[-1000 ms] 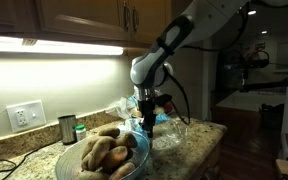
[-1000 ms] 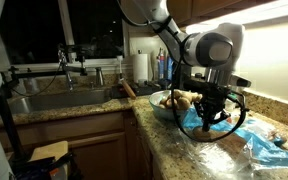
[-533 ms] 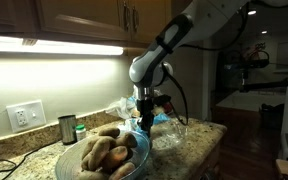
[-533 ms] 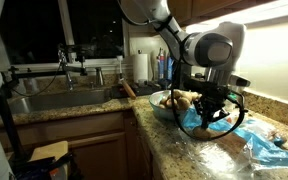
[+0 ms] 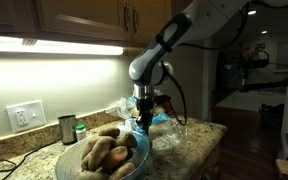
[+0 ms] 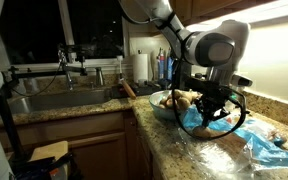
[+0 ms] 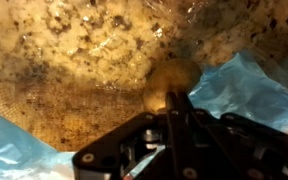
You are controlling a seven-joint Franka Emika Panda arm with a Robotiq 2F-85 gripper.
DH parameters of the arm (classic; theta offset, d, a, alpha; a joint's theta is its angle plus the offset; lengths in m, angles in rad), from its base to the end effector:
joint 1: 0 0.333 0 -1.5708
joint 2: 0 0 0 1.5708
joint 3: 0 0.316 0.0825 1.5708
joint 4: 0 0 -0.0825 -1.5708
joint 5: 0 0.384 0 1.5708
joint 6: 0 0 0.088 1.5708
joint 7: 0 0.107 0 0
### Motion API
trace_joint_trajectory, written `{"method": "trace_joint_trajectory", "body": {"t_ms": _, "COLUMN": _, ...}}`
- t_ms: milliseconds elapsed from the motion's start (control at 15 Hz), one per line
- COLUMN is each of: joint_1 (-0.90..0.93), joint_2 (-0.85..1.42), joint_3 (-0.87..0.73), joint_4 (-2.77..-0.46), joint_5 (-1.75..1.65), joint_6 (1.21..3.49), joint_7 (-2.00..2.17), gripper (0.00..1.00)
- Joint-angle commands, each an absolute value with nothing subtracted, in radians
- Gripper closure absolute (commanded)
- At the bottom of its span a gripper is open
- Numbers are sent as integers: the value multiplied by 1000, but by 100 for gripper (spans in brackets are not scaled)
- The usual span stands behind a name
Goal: Move potato from the plastic bag into the clear bowl
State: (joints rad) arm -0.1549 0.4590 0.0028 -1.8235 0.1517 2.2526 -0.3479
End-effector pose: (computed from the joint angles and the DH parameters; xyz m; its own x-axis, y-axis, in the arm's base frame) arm 0.6368 -0.0935 0.2821 0.9952 0.0975 0.0061 0.0975 -0.9879 -0.1208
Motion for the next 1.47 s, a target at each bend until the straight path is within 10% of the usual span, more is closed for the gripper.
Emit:
{"method": "trace_joint_trajectory", "body": {"t_ms": 0, "joint_1": -180, "joint_2": 468, "joint_3": 20, "joint_4": -1814, "joint_5": 182, "joint_6": 2266, "joint_7": -381, "gripper": 93}}
{"method": "trace_joint_trajectory", "body": {"t_ms": 933, "joint_1": -189, "joint_2": 492, "joint_3": 19, "joint_4": -1792, "joint_5": 183, "joint_6": 2233, "joint_7": -373, "gripper": 93}}
{"method": "trace_joint_trajectory", "body": {"t_ms": 1000, "joint_1": -190, "joint_2": 494, "joint_3": 20, "joint_4": -1789, "joint_5": 184, "joint_6": 2229, "joint_7": -373, "gripper": 68}}
{"method": "trace_joint_trajectory", "body": {"t_ms": 1400, "joint_1": -195, "joint_2": 498, "joint_3": 20, "joint_4": -1784, "joint_5": 194, "joint_6": 2223, "joint_7": -373, "gripper": 41}}
